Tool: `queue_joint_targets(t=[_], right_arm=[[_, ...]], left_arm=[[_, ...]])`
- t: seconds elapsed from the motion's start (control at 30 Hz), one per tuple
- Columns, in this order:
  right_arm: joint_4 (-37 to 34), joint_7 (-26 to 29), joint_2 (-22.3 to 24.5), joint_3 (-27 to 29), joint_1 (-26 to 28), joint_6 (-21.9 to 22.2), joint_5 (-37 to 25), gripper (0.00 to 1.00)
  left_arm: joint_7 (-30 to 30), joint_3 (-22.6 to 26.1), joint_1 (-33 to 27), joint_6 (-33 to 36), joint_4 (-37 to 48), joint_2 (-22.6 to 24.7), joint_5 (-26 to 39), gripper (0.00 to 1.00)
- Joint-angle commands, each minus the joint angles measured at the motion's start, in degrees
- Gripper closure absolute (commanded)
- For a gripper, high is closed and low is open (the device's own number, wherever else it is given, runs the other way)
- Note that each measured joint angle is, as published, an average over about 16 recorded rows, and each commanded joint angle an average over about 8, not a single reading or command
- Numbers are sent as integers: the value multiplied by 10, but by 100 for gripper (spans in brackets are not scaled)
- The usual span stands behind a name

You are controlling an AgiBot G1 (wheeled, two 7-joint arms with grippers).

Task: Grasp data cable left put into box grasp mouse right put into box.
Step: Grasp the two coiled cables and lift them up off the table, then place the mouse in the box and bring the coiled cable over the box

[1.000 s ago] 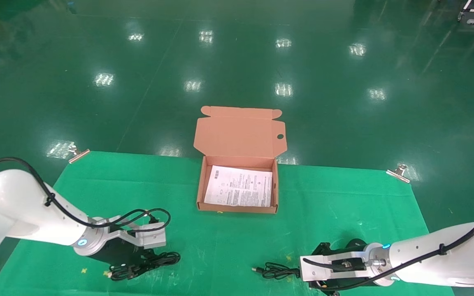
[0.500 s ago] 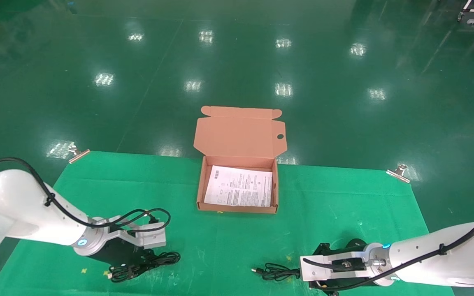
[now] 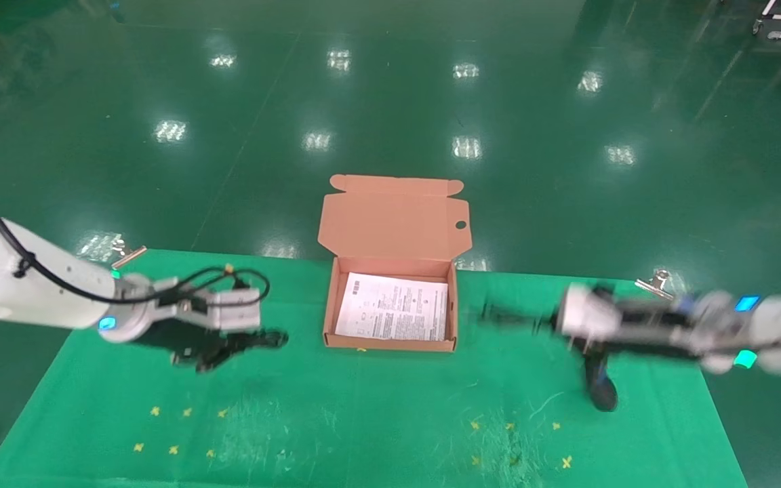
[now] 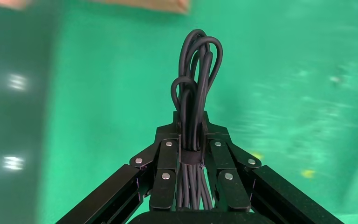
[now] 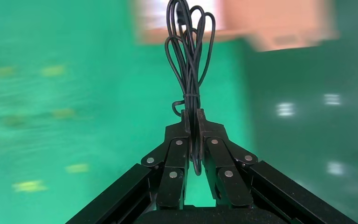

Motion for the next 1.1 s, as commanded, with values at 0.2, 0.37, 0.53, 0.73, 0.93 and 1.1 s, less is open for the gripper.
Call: queue_joint_targets(t=[0.2,0.37,0.53,0.73,0.93,1.1], right_arm=[[15,21,-8,25,76,21,2,100],[-19,28,-61,22,140,36,-13,100],[-77,16,-119,16,190,61,-24,100],[-145,-19,-174,16,227,84,-16,100],[-201,-56,-218,23,255,98,5,100],[-234,-90,-242,29,272,99,25,100]], left_arm=[[-94,2,-4,-22,-160,-22,64,100],[-147,-1,-15,-44,-201,-8,114,100],[-182,-3,-36,-63,-206,17,162,100],[-208,-3,-57,-75,-200,43,203,100],[-220,-3,-74,-85,-192,61,229,100],[-227,-3,-85,-86,-181,70,244,100]])
